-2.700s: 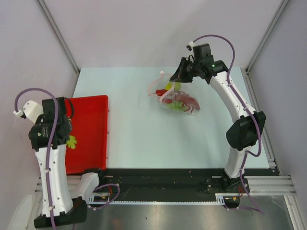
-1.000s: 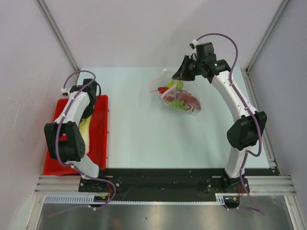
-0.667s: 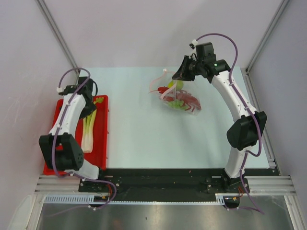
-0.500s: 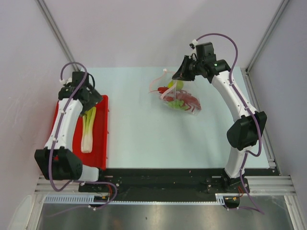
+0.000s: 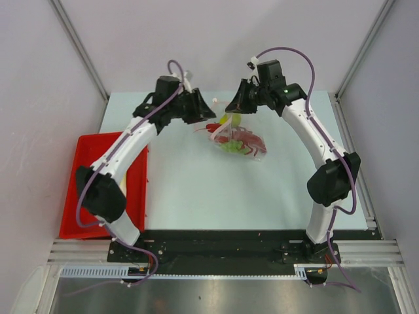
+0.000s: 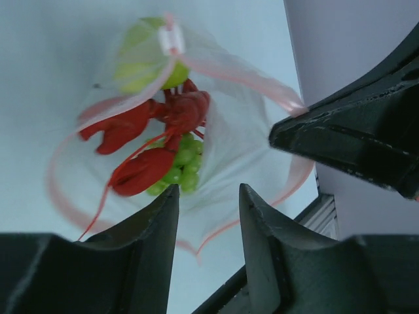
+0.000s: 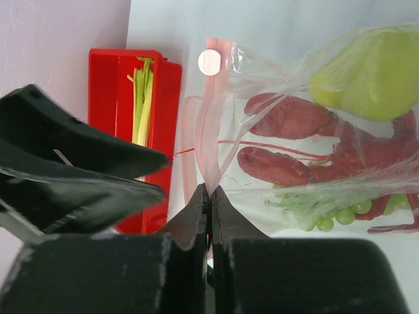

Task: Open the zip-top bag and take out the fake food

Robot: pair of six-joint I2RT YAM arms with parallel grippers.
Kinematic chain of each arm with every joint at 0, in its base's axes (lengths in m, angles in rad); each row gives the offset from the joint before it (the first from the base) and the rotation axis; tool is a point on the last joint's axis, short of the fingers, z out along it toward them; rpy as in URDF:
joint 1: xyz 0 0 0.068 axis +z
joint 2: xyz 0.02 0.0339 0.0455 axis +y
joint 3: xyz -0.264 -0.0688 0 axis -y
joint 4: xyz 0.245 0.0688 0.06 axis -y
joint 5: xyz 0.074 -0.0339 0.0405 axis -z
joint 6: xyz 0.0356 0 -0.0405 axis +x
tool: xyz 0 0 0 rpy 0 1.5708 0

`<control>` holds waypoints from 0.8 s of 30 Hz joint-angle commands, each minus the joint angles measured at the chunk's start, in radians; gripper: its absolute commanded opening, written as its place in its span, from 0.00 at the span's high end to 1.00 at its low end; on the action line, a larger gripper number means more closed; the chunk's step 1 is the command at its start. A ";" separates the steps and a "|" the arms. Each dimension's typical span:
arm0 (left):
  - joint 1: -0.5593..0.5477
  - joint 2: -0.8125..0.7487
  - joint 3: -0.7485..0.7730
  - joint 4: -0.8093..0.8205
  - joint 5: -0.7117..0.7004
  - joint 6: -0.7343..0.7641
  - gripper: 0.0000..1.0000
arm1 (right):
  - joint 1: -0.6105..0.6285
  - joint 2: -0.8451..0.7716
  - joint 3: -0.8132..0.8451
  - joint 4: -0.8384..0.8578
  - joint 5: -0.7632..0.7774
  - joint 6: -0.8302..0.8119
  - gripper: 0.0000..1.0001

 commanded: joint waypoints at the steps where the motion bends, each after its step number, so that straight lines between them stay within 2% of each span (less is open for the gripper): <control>1: -0.087 0.089 0.146 -0.095 0.042 0.130 0.56 | 0.015 -0.019 0.018 0.050 -0.040 0.010 1.00; 5: -0.136 0.156 0.256 -0.215 -0.046 0.312 0.60 | 0.020 -0.021 0.014 0.030 -0.045 -0.001 1.00; 9: -0.136 0.175 0.264 -0.242 -0.102 0.423 0.59 | 0.014 -0.039 -0.023 0.025 -0.065 -0.009 1.00; 12: -0.136 0.178 0.261 -0.253 -0.142 0.501 0.48 | 0.000 -0.071 -0.083 0.038 -0.080 -0.001 1.00; 13: -0.136 0.176 0.254 -0.255 -0.153 0.529 0.38 | -0.008 -0.079 -0.098 0.042 -0.097 0.003 1.00; 16: -0.136 0.173 0.215 -0.233 -0.184 0.566 0.32 | -0.026 -0.105 -0.147 0.056 -0.128 0.010 1.00; 20: -0.136 0.195 0.186 -0.215 -0.087 0.587 0.34 | -0.057 -0.131 -0.184 0.078 -0.157 0.023 1.00; 23: -0.141 0.183 0.151 -0.187 -0.011 0.548 0.47 | -0.066 -0.141 -0.198 0.090 -0.175 0.036 1.00; 24: -0.143 0.170 0.134 -0.146 0.005 0.535 0.54 | -0.066 -0.139 -0.196 0.093 -0.177 0.039 1.00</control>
